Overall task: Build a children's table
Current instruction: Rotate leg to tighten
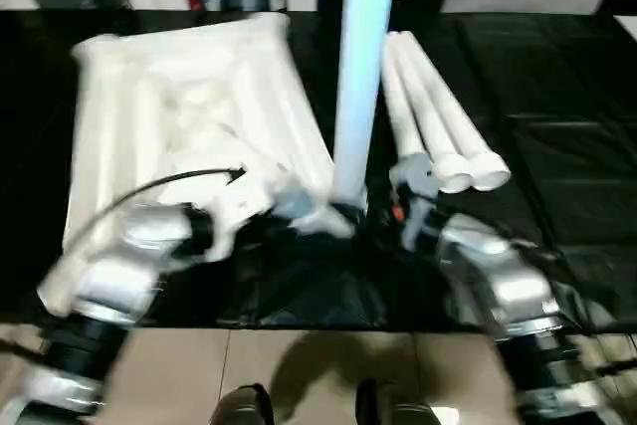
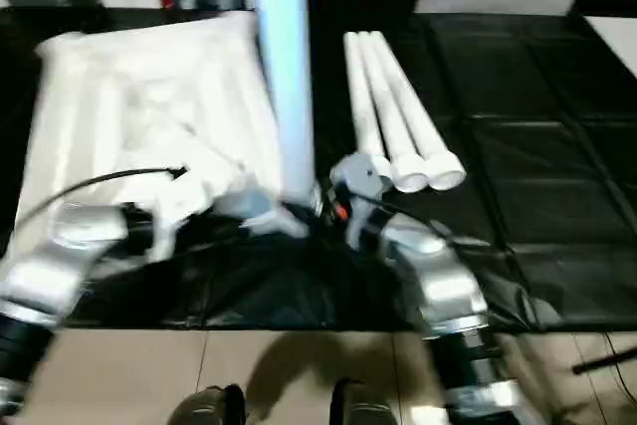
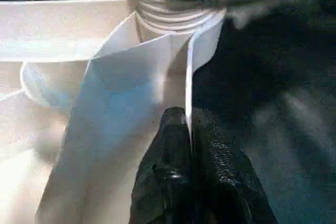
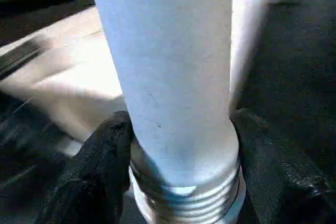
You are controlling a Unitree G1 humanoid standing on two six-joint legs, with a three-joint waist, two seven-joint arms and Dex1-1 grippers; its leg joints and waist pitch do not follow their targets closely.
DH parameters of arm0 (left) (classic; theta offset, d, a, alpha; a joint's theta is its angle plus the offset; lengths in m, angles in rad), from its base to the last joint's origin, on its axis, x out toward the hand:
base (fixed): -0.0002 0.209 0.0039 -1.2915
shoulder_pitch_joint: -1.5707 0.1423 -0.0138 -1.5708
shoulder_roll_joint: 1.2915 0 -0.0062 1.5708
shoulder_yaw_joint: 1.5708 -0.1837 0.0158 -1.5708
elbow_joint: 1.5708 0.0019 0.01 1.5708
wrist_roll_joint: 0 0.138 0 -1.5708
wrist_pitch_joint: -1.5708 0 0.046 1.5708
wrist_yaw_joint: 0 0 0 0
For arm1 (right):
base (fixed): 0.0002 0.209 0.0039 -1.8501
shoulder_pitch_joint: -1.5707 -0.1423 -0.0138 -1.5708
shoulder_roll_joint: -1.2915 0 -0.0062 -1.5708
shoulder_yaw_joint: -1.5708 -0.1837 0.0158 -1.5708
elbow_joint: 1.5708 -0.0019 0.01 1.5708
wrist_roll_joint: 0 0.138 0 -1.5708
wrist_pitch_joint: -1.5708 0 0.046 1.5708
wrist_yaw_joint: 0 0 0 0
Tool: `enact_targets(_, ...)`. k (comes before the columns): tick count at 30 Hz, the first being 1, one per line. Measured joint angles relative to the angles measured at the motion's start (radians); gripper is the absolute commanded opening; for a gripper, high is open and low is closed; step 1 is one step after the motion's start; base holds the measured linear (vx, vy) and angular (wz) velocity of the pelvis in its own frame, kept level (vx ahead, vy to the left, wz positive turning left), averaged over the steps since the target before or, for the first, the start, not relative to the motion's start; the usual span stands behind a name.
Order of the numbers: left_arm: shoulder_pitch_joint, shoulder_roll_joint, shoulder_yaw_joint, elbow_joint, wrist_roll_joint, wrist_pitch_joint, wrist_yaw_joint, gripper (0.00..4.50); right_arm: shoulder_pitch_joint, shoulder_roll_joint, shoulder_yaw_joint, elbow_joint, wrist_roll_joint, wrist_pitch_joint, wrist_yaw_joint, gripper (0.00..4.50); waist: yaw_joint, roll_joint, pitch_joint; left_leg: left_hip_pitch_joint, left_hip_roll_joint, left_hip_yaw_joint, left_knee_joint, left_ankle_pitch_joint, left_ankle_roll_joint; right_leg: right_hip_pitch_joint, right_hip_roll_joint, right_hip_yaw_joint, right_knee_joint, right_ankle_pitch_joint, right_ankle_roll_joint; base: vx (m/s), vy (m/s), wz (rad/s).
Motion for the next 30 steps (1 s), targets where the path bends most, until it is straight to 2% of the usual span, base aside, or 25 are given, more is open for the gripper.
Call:
enact_targets(4,-0.012,-0.120,0.000,-0.010,0.058,0.074,0.160,0.00,-0.038,0.082,-0.038,0.040,-0.048,0.002,-0.181,2.63,0.002,0.003,-0.001,0.002,-0.001,0.001,-0.002,0.000,0.000,0.001,0.000,0.001,0.000,0.000,0.001,0.000,0.000,0.00)
enact_targets(7,-0.032,-0.147,-0.012,-0.002,0.074,0.088,0.201,0.00,-0.058,0.092,-0.039,0.050,-0.072,0.003,-0.238,2.63,0.005,0.003,-0.002,0.001,-0.001,0.001,-0.004,0.000,0.000,0.001,0.000,0.001,-0.002,0.001,0.002,0.000,0.000,0.00)
enact_targets(8,-0.033,-0.147,-0.014,-0.003,0.075,0.088,0.201,0.00,-0.058,0.092,-0.039,0.050,-0.073,0.000,-0.238,2.98,0.005,0.003,-0.002,0.000,-0.001,0.001,-0.005,0.000,0.000,0.000,0.000,0.001,-0.002,0.002,0.001,0.000,0.000,0.00)
enact_targets(14,-0.037,-0.078,-0.027,-0.012,0.075,0.052,0.157,0.00,-0.034,0.074,-0.024,0.032,-0.077,-0.031,-0.185,3.77,0.003,0.004,-0.002,-0.004,0.000,0.000,-0.010,0.000,0.000,-0.003,0.001,-0.001,-0.003,0.001,0.001,0.000,0.000,0.00)
enact_targets(17,-0.035,-0.044,-0.027,-0.009,0.068,0.022,0.115,0.00,-0.015,0.031,-0.010,0.020,-0.060,-0.043,-0.120,4.00,0.002,0.004,-0.002,-0.006,0.000,-0.001,-0.009,0.000,0.000,-0.004,0.001,-0.002,-0.004,0.001,0.001,0.000,0.000,0.00)
enact_targets(22,-0.024,0.064,-0.023,0.012,0.021,-0.071,-0.014,0.00,0.018,-0.075,0.004,0.013,-0.017,-0.057,0.062,4.43,0.005,0.004,-0.002,-0.007,0.001,-0.001,-0.009,0.000,0.000,-0.005,0.001,-0.003,-0.004,0.001,0.001,0.000,0.000,0.00)
enact_targets(25,-0.013,0.108,-0.023,0.016,0.005,-0.121,-0.091,0.00,0.016,-0.120,0.007,-0.024,0.012,-0.070,0.159,4.43,0.010,0.003,-0.002,-0.007,0.001,-0.001,-0.008,0.000,0.001,-0.004,0.001,-0.002,-0.004,0.001,0.001,0.000,0.000,0.00)
enact_targets(27,-0.008,0.156,-0.032,0.021,-0.004,-0.166,-0.157,0.00,0.010,-0.170,0.024,-0.037,0.024,-0.086,0.233,4.43,0.013,0.004,-0.002,-0.006,0.001,-0.001,-0.008,0.000,0.001,-0.003,0.001,-0.002,-0.004,0.001,0.001,0.000,0.000,0.00)
enact_targets(30,-0.009,0.181,-0.041,0.040,-0.006,-0.216,-0.207,0.00,0.002,-0.198,0.047,-0.033,0.027,-0.110,0.301,4.43,0.020,0.003,-0.002,-0.006,0.001,-0.001,-0.007,0.000,0.001,-0.003,0.001,-0.003,-0.004,0.001,0.001,0.000,0.000,0.00)
